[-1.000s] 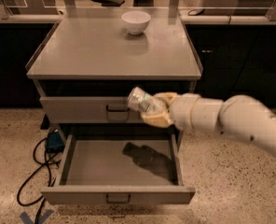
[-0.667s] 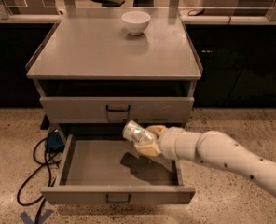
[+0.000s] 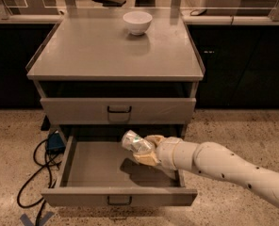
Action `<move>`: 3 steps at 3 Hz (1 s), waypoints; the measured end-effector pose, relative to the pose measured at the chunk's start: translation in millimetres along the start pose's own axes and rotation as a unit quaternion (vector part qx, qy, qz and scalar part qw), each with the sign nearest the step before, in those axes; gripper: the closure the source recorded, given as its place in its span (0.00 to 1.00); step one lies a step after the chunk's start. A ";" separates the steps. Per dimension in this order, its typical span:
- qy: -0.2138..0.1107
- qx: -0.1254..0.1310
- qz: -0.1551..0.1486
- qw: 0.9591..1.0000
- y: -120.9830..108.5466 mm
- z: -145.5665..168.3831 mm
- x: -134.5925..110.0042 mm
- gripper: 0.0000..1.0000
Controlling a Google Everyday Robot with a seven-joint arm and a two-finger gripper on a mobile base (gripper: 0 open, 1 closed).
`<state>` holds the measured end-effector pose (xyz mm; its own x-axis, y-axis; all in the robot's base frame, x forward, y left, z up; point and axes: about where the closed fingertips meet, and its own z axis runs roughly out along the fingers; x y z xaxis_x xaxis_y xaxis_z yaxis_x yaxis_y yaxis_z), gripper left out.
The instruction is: Place 7up can into middle drawer
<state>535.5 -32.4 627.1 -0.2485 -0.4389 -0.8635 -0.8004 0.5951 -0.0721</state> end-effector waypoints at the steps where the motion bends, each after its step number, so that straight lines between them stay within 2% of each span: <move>1: 0.014 -0.018 0.006 1.000 2.5 14.4 18.5 1.00; 2: 0.041 -0.050 0.035 0.997 15.6 56.3 78.6 1.00; 3: 0.063 -0.089 0.076 0.991 42.1 117.0 152.7 1.00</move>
Offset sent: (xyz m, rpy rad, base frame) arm -0.0104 0.0307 -0.2324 0.0406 0.3399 0.0786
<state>527.7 4.4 433.8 -0.4310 -0.4405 -0.7876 -0.8293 0.5373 0.1533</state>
